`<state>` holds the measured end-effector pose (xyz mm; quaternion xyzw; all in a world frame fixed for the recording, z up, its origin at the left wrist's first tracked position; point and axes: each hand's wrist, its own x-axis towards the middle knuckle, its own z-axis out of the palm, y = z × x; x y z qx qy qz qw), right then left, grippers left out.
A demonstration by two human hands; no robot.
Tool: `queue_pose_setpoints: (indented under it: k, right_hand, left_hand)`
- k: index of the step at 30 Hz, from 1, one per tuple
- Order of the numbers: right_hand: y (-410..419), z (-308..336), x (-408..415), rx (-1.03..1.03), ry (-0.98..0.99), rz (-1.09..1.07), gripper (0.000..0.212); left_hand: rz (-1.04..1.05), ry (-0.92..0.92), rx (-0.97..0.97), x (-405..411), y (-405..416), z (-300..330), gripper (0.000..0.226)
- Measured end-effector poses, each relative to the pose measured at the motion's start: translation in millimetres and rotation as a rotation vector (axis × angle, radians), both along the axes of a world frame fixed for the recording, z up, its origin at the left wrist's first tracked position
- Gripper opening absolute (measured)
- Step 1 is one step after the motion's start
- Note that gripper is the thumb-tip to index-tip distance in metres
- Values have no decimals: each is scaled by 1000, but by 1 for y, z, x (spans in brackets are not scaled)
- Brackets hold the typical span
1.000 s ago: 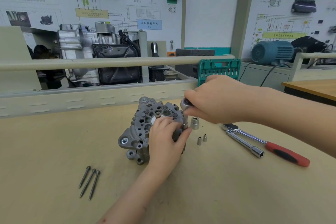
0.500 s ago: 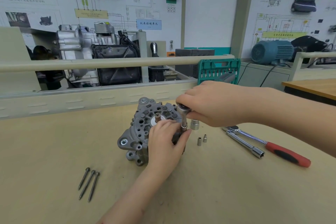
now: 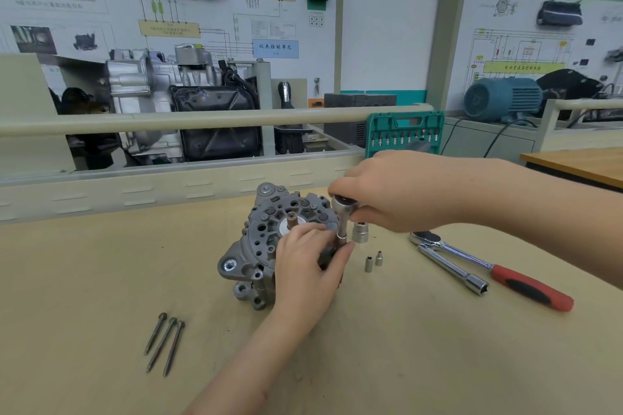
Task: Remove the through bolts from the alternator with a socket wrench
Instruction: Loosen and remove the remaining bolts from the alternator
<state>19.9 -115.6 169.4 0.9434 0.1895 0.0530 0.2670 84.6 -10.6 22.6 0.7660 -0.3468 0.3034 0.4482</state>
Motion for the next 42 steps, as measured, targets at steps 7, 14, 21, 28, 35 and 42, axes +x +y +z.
queue_pose_setpoints:
  k: [7, 14, 21, 28, 35, 42]
  right_hand:
    - [3, 1, -4, -75, -112, -39, 50]
    - [-1, 4, 0, -14, -26, -67, 17]
    - [-3, 3, -1, -75, -116, -7, 31]
    - [4, -3, -1, -44, -160, -31, 35]
    - [1, -2, 0, -12, -30, -5, 17]
    - [2, -1, -4, -119, -194, 11, 47]
  left_hand:
    - [15, -31, -78, -3, -1, 2, 20]
    - [28, -10, 1, -4, 0, 3, 22]
    - [67, 1, -22, -5, 0, 4, 18]
    - [50, 22, -15, -4, 0, 3, 18]
    - [52, 25, 14, -1, 1, 2, 28]
    - [32, -1, -26, -1, -1, 1, 25]
